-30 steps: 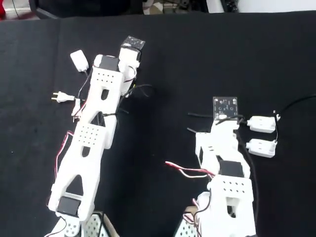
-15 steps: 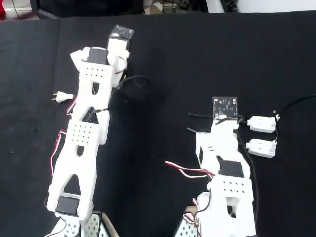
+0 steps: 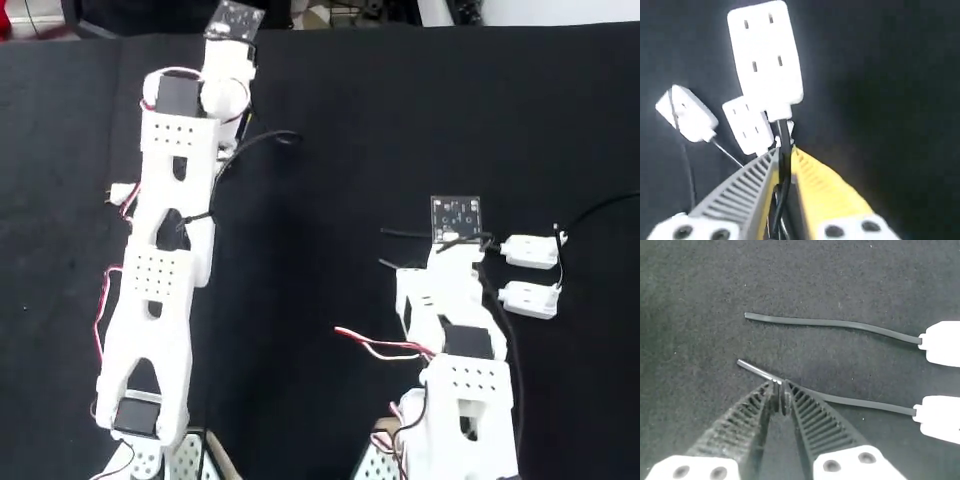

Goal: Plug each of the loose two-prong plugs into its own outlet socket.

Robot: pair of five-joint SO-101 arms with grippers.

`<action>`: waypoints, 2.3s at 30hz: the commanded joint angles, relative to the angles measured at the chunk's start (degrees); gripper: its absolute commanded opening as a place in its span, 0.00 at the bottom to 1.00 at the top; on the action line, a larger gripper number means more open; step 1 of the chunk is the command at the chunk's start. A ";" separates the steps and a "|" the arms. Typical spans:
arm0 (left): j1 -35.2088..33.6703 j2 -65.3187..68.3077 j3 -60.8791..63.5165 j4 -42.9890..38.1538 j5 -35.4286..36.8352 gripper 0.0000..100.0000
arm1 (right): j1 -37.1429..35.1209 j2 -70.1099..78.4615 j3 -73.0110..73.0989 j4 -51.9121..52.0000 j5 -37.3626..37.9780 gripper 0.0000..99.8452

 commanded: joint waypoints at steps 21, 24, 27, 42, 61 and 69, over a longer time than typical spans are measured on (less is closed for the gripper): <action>3.21 -29.10 -0.84 0.26 3.25 0.03 | -0.53 -0.84 -0.84 0.00 0.35 0.02; 3.03 -32.62 1.10 0.26 3.69 0.03 | -0.53 -0.84 -0.84 0.00 0.35 0.02; 3.03 -37.54 6.29 0.26 3.60 0.03 | -0.53 -0.84 -0.75 0.00 0.35 0.02; 3.12 -74.64 58.95 0.18 -0.97 0.03 | -0.70 -0.84 -0.75 0.00 0.35 0.02; 9.71 -139.43 154.24 -20.40 -6.86 0.03 | -0.79 -0.84 -0.75 0.00 0.35 0.02; 14.73 -144.09 160.31 -24.26 -9.23 0.03 | -0.79 -0.92 -0.57 0.00 0.35 0.02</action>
